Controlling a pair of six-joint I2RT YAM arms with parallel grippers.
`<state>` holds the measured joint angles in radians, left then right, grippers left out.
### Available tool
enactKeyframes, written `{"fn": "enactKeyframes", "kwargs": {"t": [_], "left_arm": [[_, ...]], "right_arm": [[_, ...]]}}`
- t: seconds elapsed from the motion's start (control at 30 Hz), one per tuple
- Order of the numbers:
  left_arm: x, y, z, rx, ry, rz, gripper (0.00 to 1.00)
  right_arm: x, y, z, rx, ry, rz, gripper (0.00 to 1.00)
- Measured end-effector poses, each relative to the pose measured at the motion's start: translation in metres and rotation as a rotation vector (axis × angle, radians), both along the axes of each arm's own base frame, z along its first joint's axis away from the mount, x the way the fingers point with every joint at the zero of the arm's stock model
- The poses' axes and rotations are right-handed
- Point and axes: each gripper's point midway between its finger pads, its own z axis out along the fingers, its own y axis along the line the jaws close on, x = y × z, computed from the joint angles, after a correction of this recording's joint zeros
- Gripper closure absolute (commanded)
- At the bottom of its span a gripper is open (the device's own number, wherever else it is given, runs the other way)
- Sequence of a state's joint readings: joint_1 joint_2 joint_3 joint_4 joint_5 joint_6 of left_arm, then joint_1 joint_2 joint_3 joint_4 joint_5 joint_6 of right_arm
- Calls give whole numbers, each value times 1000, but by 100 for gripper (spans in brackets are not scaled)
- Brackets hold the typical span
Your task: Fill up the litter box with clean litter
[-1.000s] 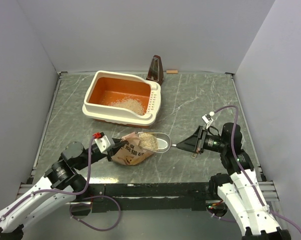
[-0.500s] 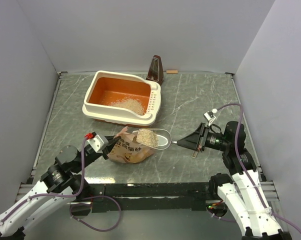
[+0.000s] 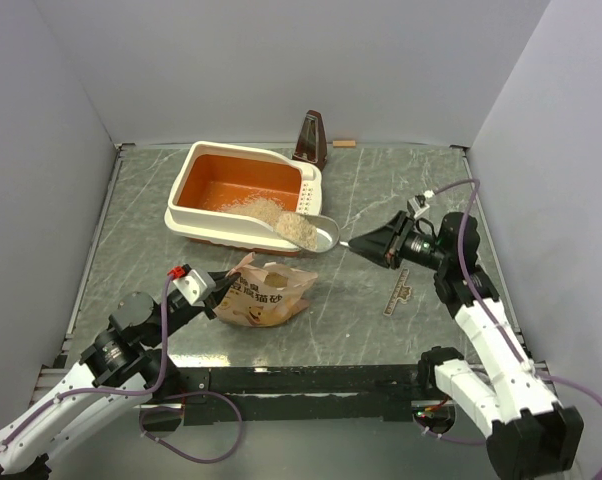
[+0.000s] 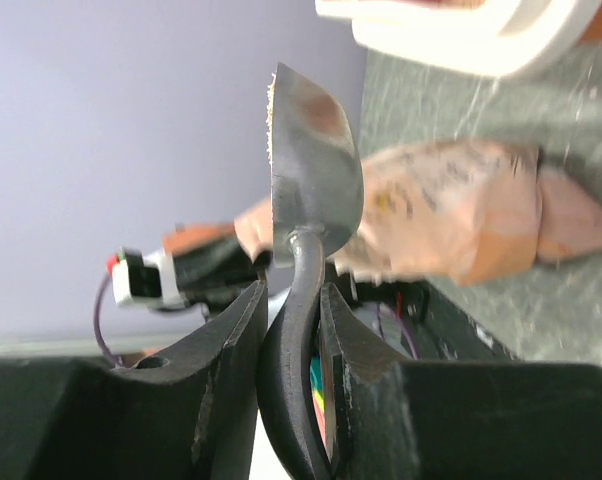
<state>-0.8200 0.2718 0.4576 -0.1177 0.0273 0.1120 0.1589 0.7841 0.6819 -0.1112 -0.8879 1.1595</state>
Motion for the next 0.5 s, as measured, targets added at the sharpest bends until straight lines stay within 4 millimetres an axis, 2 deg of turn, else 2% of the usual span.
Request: {"fn": "enactKeyframes", "kwargs": {"t": [0.17, 0.37, 0.5], "left_arm": [[0, 1, 0, 1, -4, 2, 99], [1, 1, 0, 6, -5, 4, 99], [3, 2, -1, 15, -11, 15, 99]], "right_arm": [[39, 2, 9, 8, 7, -52, 100], [102, 10, 23, -10, -13, -87, 100], [146, 20, 15, -61, -13, -96, 100]]}}
